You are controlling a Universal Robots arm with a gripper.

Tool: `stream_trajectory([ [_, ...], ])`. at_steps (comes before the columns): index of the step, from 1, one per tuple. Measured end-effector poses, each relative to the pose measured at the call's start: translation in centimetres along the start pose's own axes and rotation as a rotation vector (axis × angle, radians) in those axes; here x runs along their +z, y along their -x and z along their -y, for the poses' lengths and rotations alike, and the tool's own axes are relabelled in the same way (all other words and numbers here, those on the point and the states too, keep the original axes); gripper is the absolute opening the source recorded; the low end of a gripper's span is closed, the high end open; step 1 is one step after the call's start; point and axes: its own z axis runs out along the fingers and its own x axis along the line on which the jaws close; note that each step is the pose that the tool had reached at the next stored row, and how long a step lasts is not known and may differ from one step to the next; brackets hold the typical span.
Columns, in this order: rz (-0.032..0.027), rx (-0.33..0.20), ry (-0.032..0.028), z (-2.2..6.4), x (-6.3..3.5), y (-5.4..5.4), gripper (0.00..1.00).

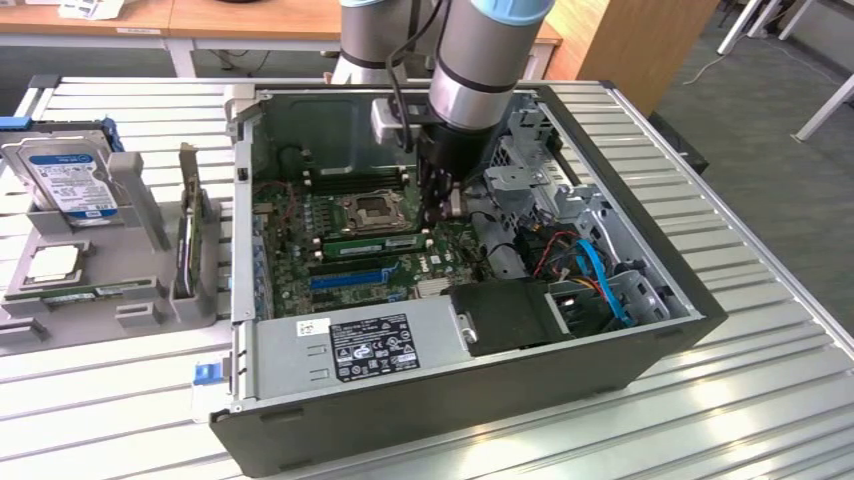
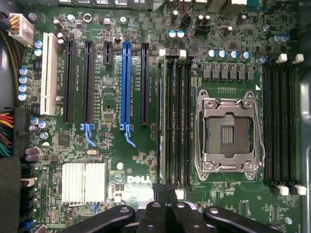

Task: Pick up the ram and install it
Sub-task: 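Press down the ram until it locks into place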

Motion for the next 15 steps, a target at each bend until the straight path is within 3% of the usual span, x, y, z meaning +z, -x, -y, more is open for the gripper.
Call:
stream_trajectory([
  [15, -0.0001, 0.000, 0.0000, 0.04, 0.65, -0.04, 0.10],
])
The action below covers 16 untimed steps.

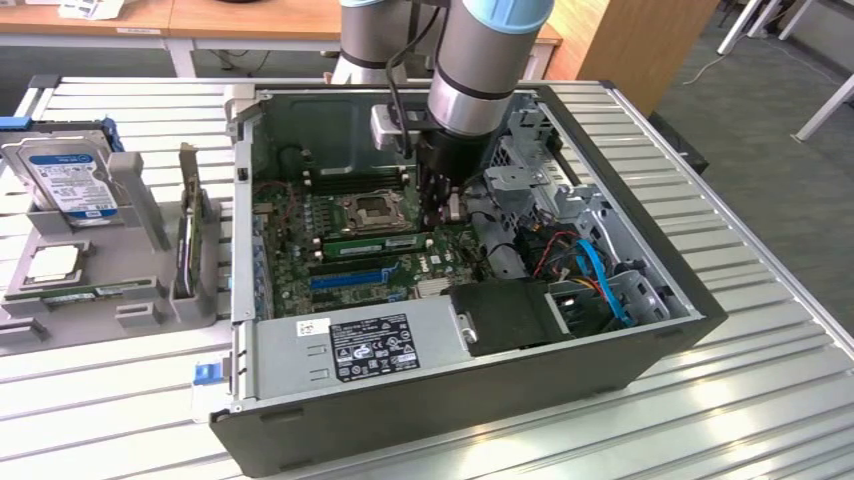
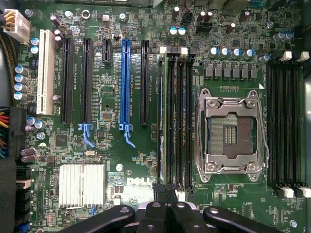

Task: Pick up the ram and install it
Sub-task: 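Press down the ram until it locks into place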

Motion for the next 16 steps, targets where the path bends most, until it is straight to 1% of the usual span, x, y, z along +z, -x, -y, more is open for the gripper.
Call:
stream_trajectory([
  [16, 0.0000, 0.000, 0.0000, 0.02, 0.40, -0.02, 0.10],
])
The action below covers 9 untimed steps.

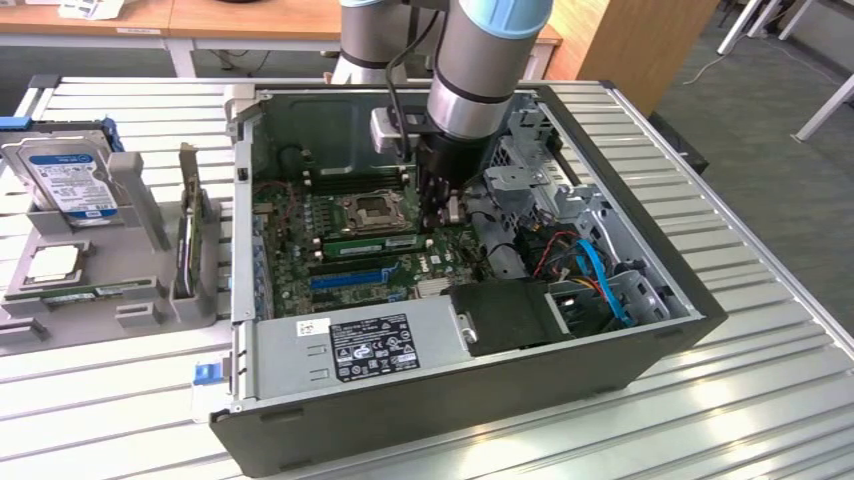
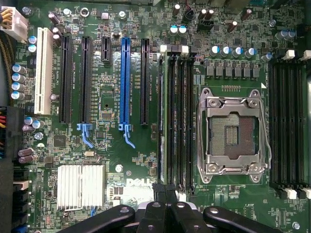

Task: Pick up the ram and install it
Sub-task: 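Press down the ram until it locks into place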

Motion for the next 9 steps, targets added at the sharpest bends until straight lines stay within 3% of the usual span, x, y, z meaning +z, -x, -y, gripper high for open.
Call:
stream_trajectory([
  [9, 0.0000, 0.000, 0.0000, 0.01, 0.21, -0.01, 0.10],
])
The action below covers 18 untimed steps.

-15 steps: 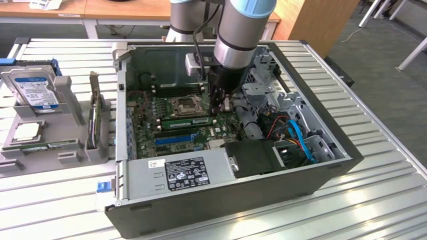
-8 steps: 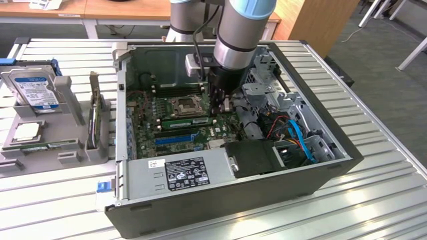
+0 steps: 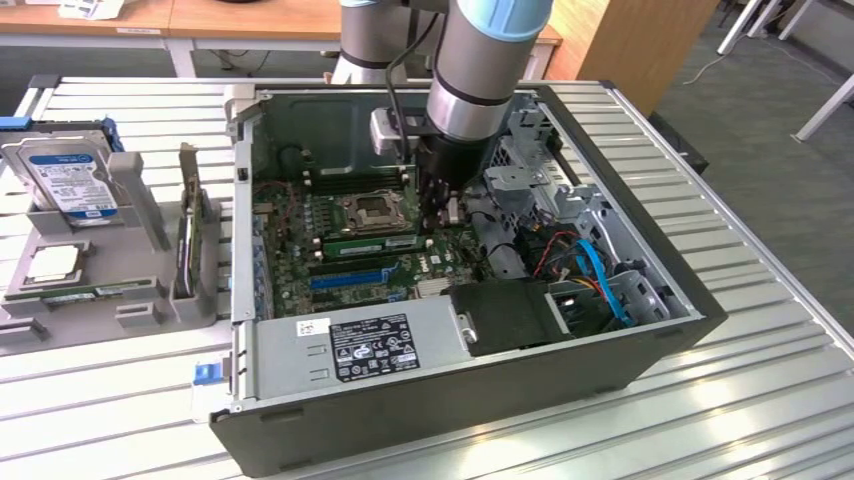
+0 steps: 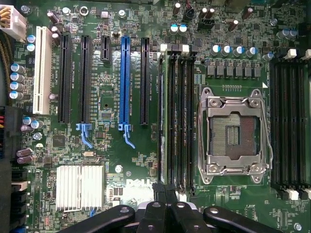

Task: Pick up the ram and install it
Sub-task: 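Press down the ram until it locks into place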

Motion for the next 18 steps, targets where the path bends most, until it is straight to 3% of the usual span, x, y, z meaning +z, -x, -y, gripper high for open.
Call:
stream_trajectory([
  [18, -0.0001, 0.000, 0.0000, 0.00, 0.11, 0.39, 0.10],
])
